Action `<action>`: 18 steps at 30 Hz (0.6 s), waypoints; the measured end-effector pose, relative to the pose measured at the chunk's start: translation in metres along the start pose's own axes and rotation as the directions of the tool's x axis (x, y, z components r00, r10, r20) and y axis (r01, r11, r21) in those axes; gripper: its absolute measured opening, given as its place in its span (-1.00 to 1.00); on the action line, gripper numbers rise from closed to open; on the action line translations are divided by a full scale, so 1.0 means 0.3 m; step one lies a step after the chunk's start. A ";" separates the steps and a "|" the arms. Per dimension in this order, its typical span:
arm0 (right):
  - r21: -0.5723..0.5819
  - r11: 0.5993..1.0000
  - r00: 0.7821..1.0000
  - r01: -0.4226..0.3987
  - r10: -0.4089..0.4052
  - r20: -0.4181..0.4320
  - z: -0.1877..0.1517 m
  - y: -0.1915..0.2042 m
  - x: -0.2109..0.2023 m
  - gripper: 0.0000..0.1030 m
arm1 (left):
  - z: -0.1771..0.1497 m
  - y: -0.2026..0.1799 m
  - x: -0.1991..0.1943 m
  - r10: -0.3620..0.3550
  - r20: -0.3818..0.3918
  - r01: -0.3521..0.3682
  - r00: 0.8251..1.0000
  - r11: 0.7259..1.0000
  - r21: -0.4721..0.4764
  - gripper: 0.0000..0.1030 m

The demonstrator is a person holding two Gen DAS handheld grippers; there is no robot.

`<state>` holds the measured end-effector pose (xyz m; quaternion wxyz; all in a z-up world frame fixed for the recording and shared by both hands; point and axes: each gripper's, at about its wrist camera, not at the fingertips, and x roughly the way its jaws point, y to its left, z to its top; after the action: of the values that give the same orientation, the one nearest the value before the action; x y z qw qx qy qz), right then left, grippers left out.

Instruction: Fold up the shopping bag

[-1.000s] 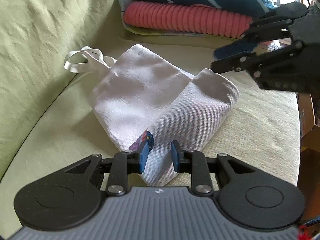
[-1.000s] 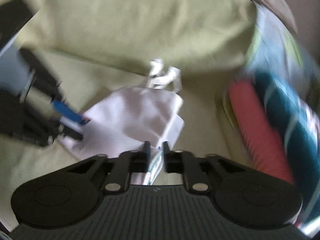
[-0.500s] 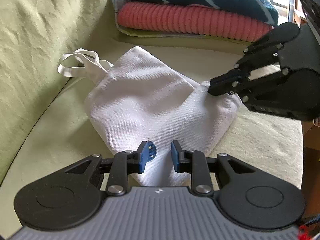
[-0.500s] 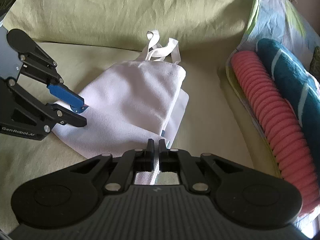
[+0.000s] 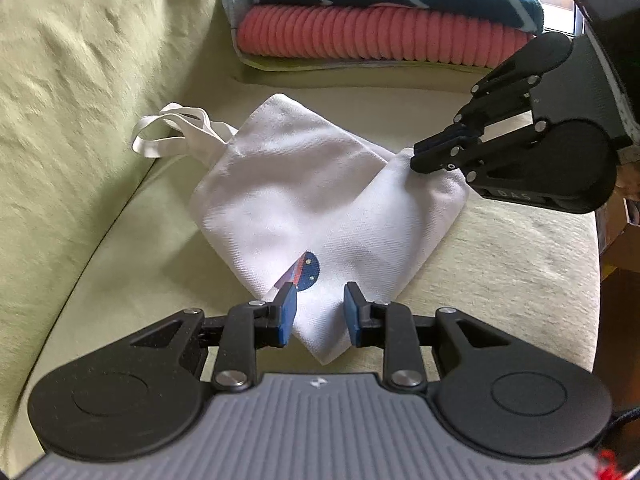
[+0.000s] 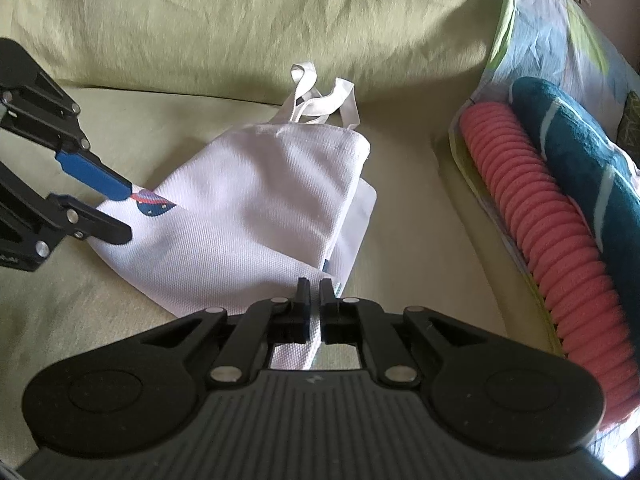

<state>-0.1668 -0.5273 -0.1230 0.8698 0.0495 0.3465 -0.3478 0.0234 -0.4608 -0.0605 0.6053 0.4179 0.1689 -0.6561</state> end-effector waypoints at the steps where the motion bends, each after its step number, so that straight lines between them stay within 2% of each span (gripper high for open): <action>1: 0.001 1.000 1.000 -0.004 0.004 0.001 -0.001 -0.003 0.000 -0.91 | 0.000 -0.003 0.004 -0.004 0.002 0.004 1.000 1.000 -0.001 -0.36; 15: 0.021 1.000 1.000 -0.021 0.020 0.015 -0.007 -0.013 0.001 -0.91 | -0.004 0.016 0.036 -0.039 0.041 0.042 0.998 0.996 -0.078 -0.36; 18: 0.019 1.000 1.000 -0.017 0.017 0.015 -0.007 -0.011 0.000 -0.91 | -0.006 -0.006 0.007 -0.006 0.055 0.007 0.998 1.000 -0.020 -0.35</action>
<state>-0.1702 -0.5292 -0.1240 0.8747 0.0579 0.3364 -0.3441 0.0226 -0.4605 -0.0636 0.6119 0.3929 0.1601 -0.6675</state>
